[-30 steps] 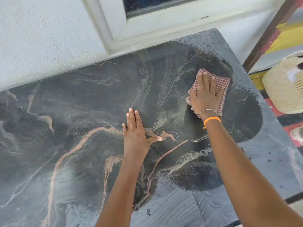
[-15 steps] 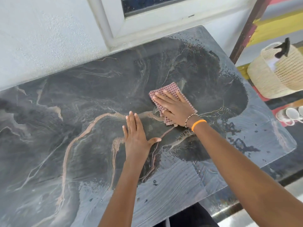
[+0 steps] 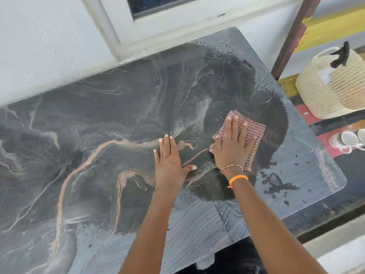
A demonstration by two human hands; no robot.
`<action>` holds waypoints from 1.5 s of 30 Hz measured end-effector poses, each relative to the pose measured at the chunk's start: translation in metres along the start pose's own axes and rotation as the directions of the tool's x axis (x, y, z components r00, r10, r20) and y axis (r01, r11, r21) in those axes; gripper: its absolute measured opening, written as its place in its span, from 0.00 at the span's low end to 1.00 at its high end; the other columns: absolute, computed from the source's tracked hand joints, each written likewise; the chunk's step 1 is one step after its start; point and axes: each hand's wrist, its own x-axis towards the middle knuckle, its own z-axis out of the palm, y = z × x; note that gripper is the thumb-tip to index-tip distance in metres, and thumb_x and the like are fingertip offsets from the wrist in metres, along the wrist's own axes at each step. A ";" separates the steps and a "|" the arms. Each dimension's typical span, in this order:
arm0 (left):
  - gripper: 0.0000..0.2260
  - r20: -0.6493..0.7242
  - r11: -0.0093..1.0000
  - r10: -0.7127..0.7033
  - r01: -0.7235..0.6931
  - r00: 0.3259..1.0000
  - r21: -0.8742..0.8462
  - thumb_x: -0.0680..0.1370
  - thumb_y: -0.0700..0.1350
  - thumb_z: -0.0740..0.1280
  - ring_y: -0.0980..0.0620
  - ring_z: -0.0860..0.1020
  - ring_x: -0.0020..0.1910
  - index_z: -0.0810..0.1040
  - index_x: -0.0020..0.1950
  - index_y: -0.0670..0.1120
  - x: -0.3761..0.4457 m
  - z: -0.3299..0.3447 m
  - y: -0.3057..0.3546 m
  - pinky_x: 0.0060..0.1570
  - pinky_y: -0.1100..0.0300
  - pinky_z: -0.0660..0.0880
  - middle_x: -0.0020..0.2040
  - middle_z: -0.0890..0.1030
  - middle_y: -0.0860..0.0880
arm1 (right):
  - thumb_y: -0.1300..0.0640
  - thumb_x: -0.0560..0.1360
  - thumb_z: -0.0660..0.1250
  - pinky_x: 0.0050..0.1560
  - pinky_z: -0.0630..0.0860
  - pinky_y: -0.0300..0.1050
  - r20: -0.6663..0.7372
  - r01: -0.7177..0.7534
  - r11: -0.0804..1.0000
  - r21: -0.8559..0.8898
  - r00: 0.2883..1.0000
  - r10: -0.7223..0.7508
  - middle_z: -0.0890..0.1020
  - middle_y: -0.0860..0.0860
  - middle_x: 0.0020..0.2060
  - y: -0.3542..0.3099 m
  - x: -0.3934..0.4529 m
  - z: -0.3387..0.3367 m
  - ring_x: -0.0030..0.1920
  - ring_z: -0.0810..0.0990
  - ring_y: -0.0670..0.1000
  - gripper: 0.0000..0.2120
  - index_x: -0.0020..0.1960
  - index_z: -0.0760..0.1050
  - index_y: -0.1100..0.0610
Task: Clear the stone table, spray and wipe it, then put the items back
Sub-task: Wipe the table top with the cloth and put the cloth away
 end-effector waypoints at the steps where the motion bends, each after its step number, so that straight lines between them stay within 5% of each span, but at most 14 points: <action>1: 0.46 -0.014 1.000 -0.010 0.010 1.000 -0.002 0.72 0.57 0.67 0.49 0.37 0.75 0.41 0.75 0.42 0.004 0.001 0.006 0.72 0.53 0.36 0.77 0.41 0.47 | 0.48 0.78 0.50 0.72 0.41 0.64 0.039 0.175 0.984 -0.028 0.984 -0.174 0.49 0.47 0.77 -0.008 0.000 0.003 0.77 0.46 0.55 0.29 0.76 0.44 0.49; 3: 0.45 -0.032 1.000 -0.006 0.006 0.999 0.020 0.72 0.58 0.67 0.48 0.37 0.75 0.41 0.75 0.41 0.014 0.004 0.022 0.72 0.53 0.37 0.77 0.41 0.46 | 0.47 0.77 0.50 0.73 0.43 0.62 0.113 0.475 0.878 -0.051 0.877 -0.468 0.53 0.45 0.77 -0.015 0.019 0.001 0.77 0.50 0.53 0.28 0.76 0.48 0.46; 5: 0.45 -0.030 0.998 0.009 -0.008 1.000 0.055 0.73 0.59 0.66 0.48 0.37 0.75 0.40 0.75 0.41 0.025 0.008 0.041 0.72 0.53 0.37 0.77 0.41 0.46 | 0.47 0.77 0.52 0.73 0.44 0.59 0.144 0.586 0.810 -0.038 0.805 -0.576 0.56 0.43 0.76 -0.008 0.058 -0.008 0.76 0.52 0.51 0.27 0.75 0.51 0.44; 11: 0.46 -0.007 0.994 0.020 -0.020 1.000 0.105 0.73 0.58 0.66 0.48 0.37 0.75 0.39 0.75 0.41 0.066 0.017 0.092 0.71 0.53 0.36 0.77 0.40 0.47 | 0.48 0.77 0.52 0.73 0.46 0.61 0.072 0.378 0.924 -0.053 0.925 -0.374 0.55 0.44 0.76 0.070 0.177 -0.043 0.77 0.51 0.52 0.27 0.75 0.50 0.44; 17: 0.46 0.049 0.990 -0.060 0.053 0.997 0.132 0.71 0.55 0.70 0.48 0.40 0.76 0.43 0.76 0.41 0.083 0.018 0.109 0.72 0.52 0.38 0.77 0.41 0.47 | 0.50 0.76 0.53 0.72 0.49 0.63 -0.013 0.115 0.992 -0.046 0.993 -0.115 0.56 0.51 0.76 0.126 0.145 -0.049 0.75 0.53 0.61 0.29 0.76 0.50 0.50; 21: 0.47 0.057 0.983 -0.088 0.078 0.994 0.168 0.69 0.56 0.71 0.48 0.40 0.76 0.43 0.76 0.42 0.086 0.017 0.112 0.72 0.51 0.38 0.77 0.42 0.48 | 0.48 0.75 0.46 0.73 0.45 0.61 0.072 0.307 0.948 -0.080 0.951 -0.301 0.55 0.49 0.76 0.088 0.108 -0.039 0.76 0.52 0.59 0.30 0.76 0.48 0.49; 27: 0.46 -0.046 0.959 -0.099 0.108 0.994 0.261 0.65 0.63 0.70 0.45 0.44 0.76 0.57 0.73 0.41 0.093 0.010 0.120 0.69 0.46 0.32 0.74 0.58 0.46 | 0.49 0.77 0.52 0.74 0.45 0.58 0.205 0.682 0.732 -0.011 0.718 -0.666 0.54 0.44 0.76 0.007 0.170 -0.031 0.77 0.51 0.53 0.28 0.75 0.49 0.46; 30: 0.42 -0.139 0.956 -0.098 0.132 0.985 0.262 0.65 0.68 0.66 0.44 0.46 0.76 0.63 0.71 0.44 0.106 0.003 0.130 0.68 0.43 0.31 0.72 0.63 0.46 | 0.49 0.77 0.52 0.74 0.45 0.58 0.181 0.646 0.762 -0.037 0.754 -0.631 0.52 0.43 0.76 0.002 0.233 -0.038 0.77 0.49 0.52 0.28 0.76 0.48 0.44; 38: 0.49 -0.101 0.946 -0.140 0.164 0.985 0.281 0.65 0.68 0.64 0.44 0.41 0.76 0.48 0.76 0.43 0.144 0.003 0.139 0.70 0.42 0.36 0.77 0.51 0.45 | 0.51 0.78 0.51 0.74 0.48 0.60 0.026 0.257 0.966 -0.003 0.966 -0.257 0.52 0.49 0.77 0.068 0.248 -0.054 0.76 0.50 0.58 0.29 0.76 0.47 0.50; 41: 0.50 -0.097 0.952 -0.138 0.159 0.986 0.261 0.65 0.67 0.66 0.45 0.43 0.76 0.48 0.75 0.42 0.147 0.005 0.138 0.71 0.44 0.37 0.77 0.51 0.44 | 0.50 0.77 0.51 0.74 0.45 0.60 0.053 0.310 0.950 -0.027 0.950 -0.308 0.51 0.49 0.77 0.060 0.212 -0.044 0.76 0.48 0.58 0.30 0.76 0.45 0.51; 45: 0.50 -0.096 0.950 -0.134 0.155 0.986 0.272 0.65 0.65 0.67 0.47 0.49 0.76 0.48 0.75 0.42 0.149 0.005 0.139 0.72 0.46 0.40 0.77 0.51 0.45 | 0.49 0.78 0.51 0.74 0.44 0.60 0.153 0.575 0.818 -0.032 0.811 -0.564 0.49 0.49 0.77 0.007 0.217 -0.033 0.77 0.46 0.57 0.30 0.76 0.44 0.50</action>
